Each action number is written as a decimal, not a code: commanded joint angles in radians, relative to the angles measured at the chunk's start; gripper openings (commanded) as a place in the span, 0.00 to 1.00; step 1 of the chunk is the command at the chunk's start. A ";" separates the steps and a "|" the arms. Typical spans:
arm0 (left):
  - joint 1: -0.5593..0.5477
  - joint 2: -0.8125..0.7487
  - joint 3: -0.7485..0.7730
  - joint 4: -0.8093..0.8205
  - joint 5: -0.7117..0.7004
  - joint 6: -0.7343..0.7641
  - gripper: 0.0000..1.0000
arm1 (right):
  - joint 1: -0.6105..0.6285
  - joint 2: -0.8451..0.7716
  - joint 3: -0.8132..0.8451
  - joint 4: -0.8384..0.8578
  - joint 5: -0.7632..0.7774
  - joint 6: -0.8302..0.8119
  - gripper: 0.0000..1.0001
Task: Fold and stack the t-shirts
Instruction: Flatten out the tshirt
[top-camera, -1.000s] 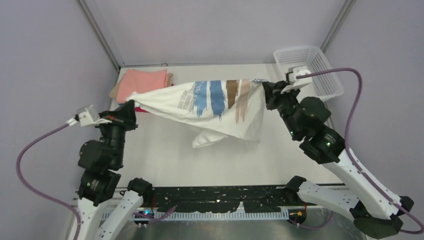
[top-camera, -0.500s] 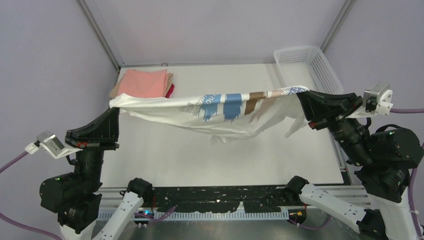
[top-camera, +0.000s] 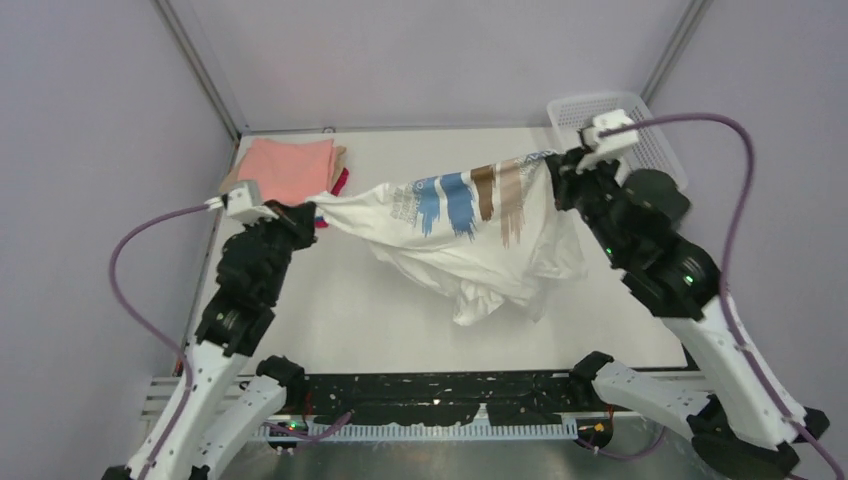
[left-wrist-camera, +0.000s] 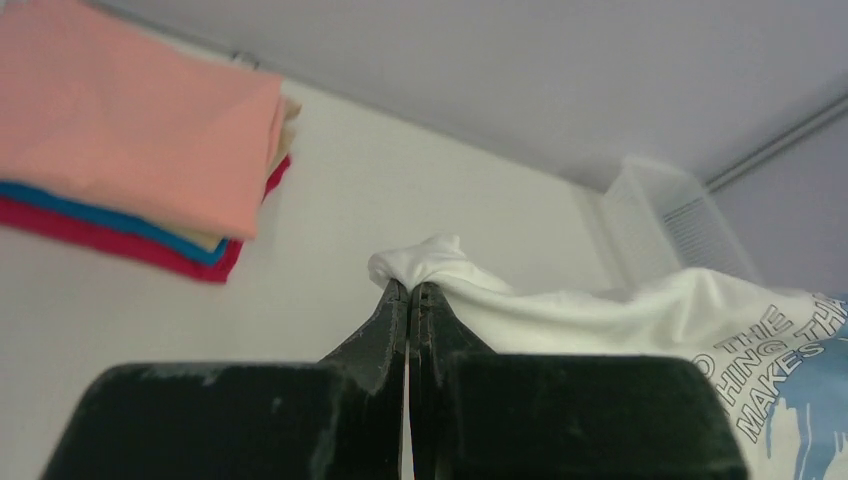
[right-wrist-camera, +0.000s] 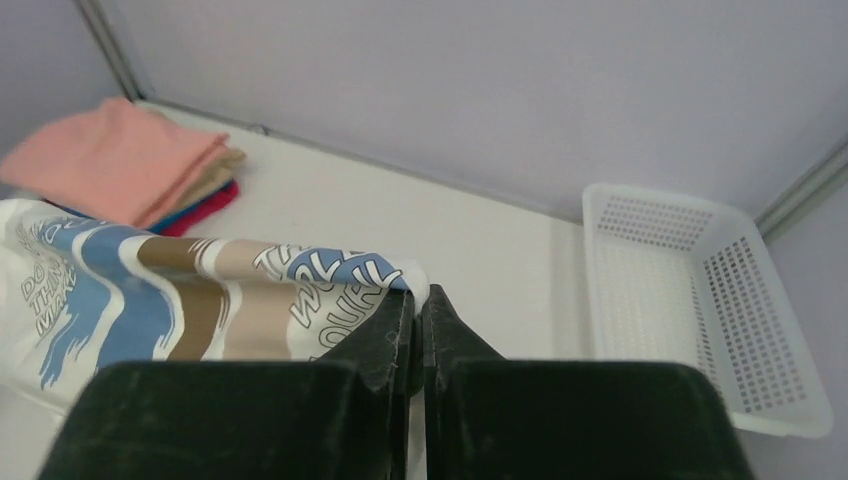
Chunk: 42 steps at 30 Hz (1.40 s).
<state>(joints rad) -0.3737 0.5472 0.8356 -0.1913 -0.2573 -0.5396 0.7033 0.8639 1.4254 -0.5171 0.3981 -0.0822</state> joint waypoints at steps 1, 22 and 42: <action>0.003 0.209 -0.124 -0.048 -0.139 -0.103 0.00 | -0.244 0.248 -0.090 0.056 -0.296 -0.012 0.07; 0.005 0.703 -0.035 -0.155 -0.210 -0.145 0.00 | -0.418 0.713 -0.105 0.194 -0.125 0.271 0.95; 0.005 0.675 -0.061 -0.107 -0.165 -0.123 0.00 | -0.719 0.688 -0.540 0.194 -0.382 0.534 0.74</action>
<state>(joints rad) -0.3725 1.2488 0.7773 -0.3340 -0.4080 -0.6727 -0.0093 1.5116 0.8249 -0.3607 0.0650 0.4282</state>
